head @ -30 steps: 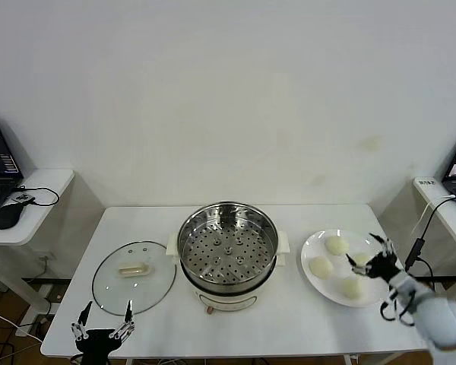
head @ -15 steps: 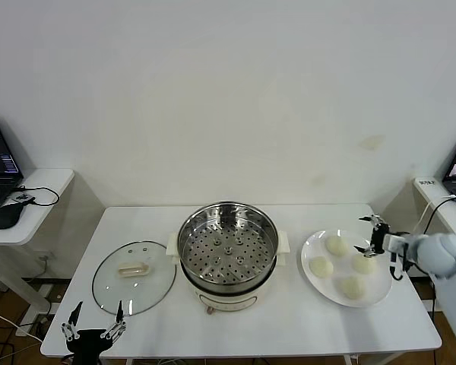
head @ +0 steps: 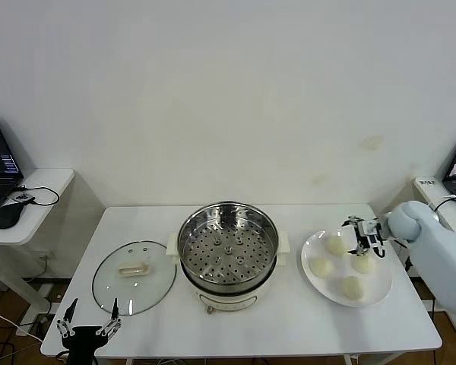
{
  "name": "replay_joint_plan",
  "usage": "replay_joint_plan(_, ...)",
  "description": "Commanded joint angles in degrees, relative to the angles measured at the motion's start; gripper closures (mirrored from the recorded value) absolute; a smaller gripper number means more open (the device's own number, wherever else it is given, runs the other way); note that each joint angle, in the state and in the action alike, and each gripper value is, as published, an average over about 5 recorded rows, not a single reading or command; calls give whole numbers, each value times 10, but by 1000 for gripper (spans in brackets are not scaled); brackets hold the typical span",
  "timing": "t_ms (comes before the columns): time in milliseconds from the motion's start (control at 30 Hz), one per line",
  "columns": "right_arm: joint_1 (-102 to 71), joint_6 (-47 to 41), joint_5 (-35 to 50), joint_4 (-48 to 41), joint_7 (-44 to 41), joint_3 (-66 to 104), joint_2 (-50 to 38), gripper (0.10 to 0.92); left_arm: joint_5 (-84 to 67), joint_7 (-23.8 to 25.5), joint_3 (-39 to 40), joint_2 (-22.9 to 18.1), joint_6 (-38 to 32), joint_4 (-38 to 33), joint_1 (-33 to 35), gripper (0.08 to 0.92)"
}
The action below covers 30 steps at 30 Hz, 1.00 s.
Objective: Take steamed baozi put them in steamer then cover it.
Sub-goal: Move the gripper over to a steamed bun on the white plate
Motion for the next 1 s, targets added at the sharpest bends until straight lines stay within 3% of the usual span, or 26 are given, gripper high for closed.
replay_joint_plan(33,57,9,-9,-53,-20,-74,23,208,0,0,-2,1,1,0,-1,177)
replay_joint_plan(500,53,3,-24,-91,-6,-68,56,255,-1,1,-7,4,0,0,-2,177)
replay_joint_plan(1000,57,-10,-18,-104,-10,-71,64,423,-1,-1,-9,5,-1,-1,-2,177)
